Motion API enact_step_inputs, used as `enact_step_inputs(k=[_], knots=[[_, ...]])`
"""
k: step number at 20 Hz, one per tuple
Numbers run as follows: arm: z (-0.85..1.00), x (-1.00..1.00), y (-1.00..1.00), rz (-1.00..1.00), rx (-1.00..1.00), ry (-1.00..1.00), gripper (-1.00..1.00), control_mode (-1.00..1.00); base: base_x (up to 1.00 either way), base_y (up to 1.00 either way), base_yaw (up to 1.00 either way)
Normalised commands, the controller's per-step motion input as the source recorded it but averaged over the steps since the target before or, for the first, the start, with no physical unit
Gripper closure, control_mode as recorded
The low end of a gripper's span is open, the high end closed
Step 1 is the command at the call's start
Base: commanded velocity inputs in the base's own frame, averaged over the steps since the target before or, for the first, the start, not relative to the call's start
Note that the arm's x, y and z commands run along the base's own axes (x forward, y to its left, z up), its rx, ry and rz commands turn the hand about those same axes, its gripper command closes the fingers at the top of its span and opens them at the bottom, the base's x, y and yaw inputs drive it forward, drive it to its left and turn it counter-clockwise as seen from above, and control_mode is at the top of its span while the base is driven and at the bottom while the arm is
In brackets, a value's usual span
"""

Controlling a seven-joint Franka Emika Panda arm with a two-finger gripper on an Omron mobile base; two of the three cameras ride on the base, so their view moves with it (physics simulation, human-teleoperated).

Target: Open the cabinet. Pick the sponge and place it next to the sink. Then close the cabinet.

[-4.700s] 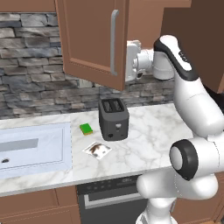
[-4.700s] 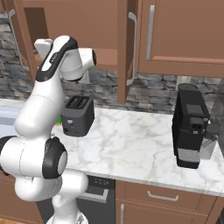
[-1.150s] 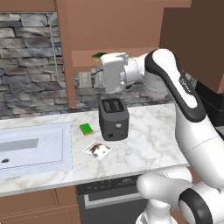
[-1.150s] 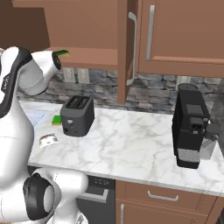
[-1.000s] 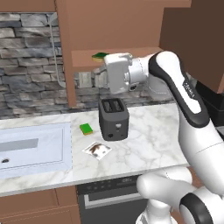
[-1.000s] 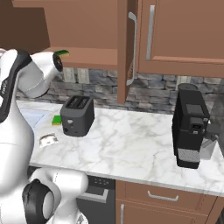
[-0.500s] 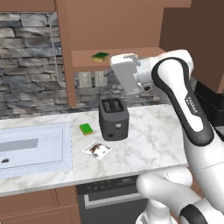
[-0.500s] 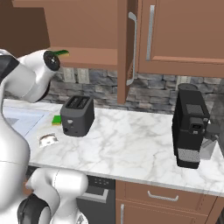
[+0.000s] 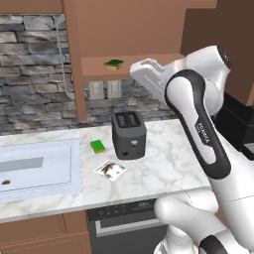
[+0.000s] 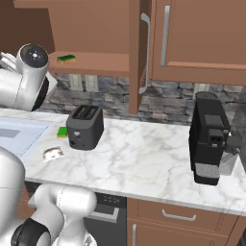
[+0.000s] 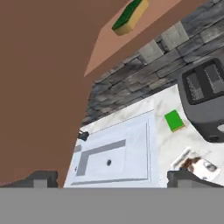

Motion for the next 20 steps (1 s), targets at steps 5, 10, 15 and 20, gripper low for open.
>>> enact_step_inputs(k=[5,10,15,20], knots=[[-0.14,0.3,-0.36,-0.33,-0.26,0.03,-1.0,-1.0,0.0,0.0,0.0],[-0.14,0.22,-0.3,-0.31,-0.25,0.02,-1.0,-1.0,0.0,0.0,0.0],[-0.03,0.26,0.0,-0.17,-0.2,0.0,-1.0,-1.0,0.0,0.0,0.0],[0.0,0.25,0.07,-0.01,-0.03,0.0,-1.0,-1.0,0.0,0.0,0.0]])
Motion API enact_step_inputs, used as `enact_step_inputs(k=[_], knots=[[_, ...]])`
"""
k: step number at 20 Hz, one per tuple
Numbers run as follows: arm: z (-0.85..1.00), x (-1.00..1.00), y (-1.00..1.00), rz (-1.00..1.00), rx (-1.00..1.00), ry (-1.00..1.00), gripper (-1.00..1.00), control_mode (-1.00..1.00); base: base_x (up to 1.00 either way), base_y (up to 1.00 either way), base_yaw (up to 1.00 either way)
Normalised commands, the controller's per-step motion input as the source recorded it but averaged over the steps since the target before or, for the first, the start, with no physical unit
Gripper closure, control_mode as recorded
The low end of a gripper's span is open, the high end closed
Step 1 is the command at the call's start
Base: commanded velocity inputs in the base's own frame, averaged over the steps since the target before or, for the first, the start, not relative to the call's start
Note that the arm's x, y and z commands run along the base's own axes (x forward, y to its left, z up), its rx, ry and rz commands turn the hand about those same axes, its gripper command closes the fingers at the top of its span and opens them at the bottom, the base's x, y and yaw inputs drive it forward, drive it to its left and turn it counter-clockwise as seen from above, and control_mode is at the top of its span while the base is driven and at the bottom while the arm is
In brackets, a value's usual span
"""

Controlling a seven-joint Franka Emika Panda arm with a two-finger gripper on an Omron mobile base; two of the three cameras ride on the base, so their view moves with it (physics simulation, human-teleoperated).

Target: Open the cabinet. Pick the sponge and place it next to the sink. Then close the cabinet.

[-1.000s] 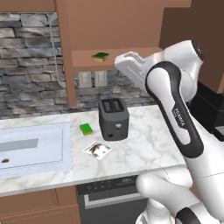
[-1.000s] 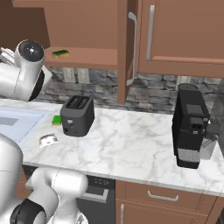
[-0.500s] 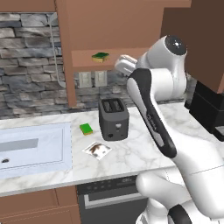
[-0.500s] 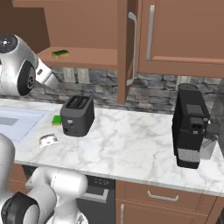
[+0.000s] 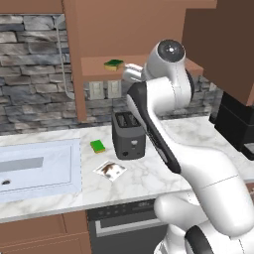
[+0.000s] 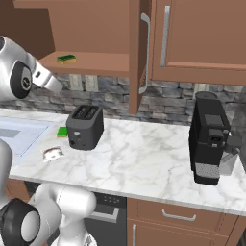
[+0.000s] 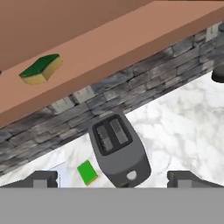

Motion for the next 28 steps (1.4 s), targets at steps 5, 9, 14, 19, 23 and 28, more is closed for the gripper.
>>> enact_step_inputs(k=[5,9,14,19,23,28], knots=[[0.02,0.24,0.0,0.08,0.0,0.04,-1.0,-1.0,0.0,0.0,0.0],[0.08,0.2,0.0,0.16,0.0,0.07,-1.0,-1.0,0.0,0.0,0.0],[0.04,0.19,0.0,0.2,-0.03,0.02,-1.0,-1.0,0.0,0.0,0.0],[0.0,0.13,0.0,0.17,-0.07,0.0,-1.0,-1.0,0.0,0.0,0.0],[-0.02,0.11,0.0,0.12,0.0,-0.09,-1.0,-1.0,0.0,0.0,0.0],[-0.05,0.1,0.0,0.05,0.0,-0.19,-1.0,-1.0,0.0,0.0,0.0]])
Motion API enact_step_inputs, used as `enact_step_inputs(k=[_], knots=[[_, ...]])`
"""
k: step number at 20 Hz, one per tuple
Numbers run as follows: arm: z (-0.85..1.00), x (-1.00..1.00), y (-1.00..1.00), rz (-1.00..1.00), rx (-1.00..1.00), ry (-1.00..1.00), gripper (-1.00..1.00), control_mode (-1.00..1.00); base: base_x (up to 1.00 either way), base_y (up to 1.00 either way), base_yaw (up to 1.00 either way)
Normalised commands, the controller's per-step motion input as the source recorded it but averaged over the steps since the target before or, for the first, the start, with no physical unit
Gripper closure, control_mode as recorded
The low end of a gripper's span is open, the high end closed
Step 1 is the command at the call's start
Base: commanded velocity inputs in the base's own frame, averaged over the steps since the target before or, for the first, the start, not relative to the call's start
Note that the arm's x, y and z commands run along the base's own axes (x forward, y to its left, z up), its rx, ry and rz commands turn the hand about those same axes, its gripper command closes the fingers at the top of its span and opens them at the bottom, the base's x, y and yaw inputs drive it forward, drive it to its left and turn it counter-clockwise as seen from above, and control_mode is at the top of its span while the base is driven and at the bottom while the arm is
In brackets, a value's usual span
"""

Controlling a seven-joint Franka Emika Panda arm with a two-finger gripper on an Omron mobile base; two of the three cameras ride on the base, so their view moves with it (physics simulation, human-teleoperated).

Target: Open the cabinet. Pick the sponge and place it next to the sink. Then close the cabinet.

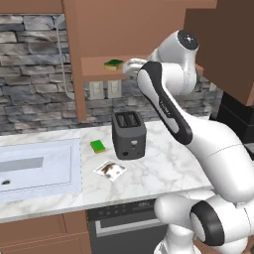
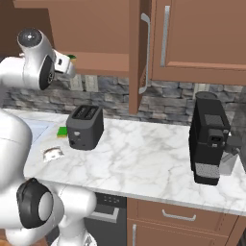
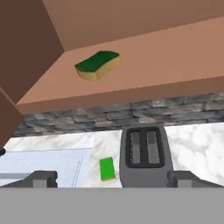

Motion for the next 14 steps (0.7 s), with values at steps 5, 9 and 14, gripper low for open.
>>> enact_step_inputs(k=[5,9,14], knots=[[0.0,0.13,0.0,0.01,0.0,-0.18,-1.0,-1.0,0.0,0.0,0.0],[0.04,0.17,0.0,0.0,-0.01,-0.07,-1.0,-1.0,0.0,0.0,0.0],[0.3,0.28,0.04,0.0,-0.02,0.04,-1.0,-1.0,0.0,0.0,0.0]])
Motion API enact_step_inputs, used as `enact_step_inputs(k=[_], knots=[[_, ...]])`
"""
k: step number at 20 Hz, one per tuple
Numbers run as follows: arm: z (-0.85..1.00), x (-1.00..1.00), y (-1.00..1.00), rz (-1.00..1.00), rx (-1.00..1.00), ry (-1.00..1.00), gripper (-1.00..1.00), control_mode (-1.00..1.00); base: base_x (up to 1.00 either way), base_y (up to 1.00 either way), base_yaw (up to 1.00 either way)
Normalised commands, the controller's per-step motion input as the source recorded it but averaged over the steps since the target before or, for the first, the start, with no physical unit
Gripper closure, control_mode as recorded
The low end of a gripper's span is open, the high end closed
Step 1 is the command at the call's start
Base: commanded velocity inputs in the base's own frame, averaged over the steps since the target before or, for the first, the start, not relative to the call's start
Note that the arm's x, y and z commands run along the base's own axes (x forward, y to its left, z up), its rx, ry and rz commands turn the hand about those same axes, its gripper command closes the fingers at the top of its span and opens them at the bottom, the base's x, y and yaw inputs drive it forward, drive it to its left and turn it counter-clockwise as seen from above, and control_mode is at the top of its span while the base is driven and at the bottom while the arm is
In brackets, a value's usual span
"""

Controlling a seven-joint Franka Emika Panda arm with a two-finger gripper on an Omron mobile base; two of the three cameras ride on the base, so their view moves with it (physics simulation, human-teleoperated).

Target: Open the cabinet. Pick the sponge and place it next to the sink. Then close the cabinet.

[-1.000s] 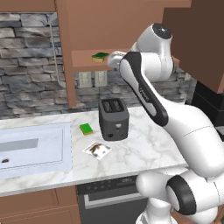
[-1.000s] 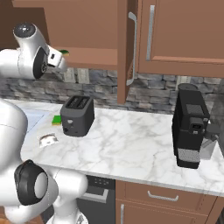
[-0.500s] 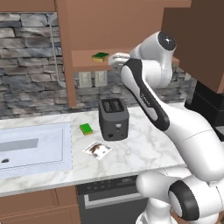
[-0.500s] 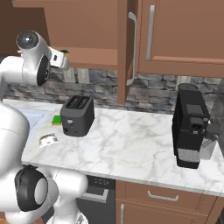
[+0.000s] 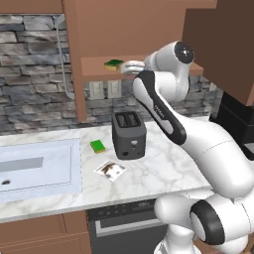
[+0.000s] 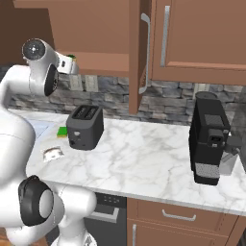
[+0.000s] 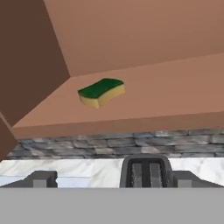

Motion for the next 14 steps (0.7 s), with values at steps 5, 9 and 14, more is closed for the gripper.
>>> enact_step_inputs(k=[5,9,14], knots=[[0.28,0.34,0.14,0.0,-0.03,0.09,-1.0,-1.0,0.0,0.0,0.0],[0.11,0.35,0.21,-0.01,-0.04,0.05,-1.0,-1.0,0.0,0.0,0.0],[-0.09,0.27,0.13,0.0,-0.03,0.0,-1.0,-1.0,0.0,0.0,0.0]])
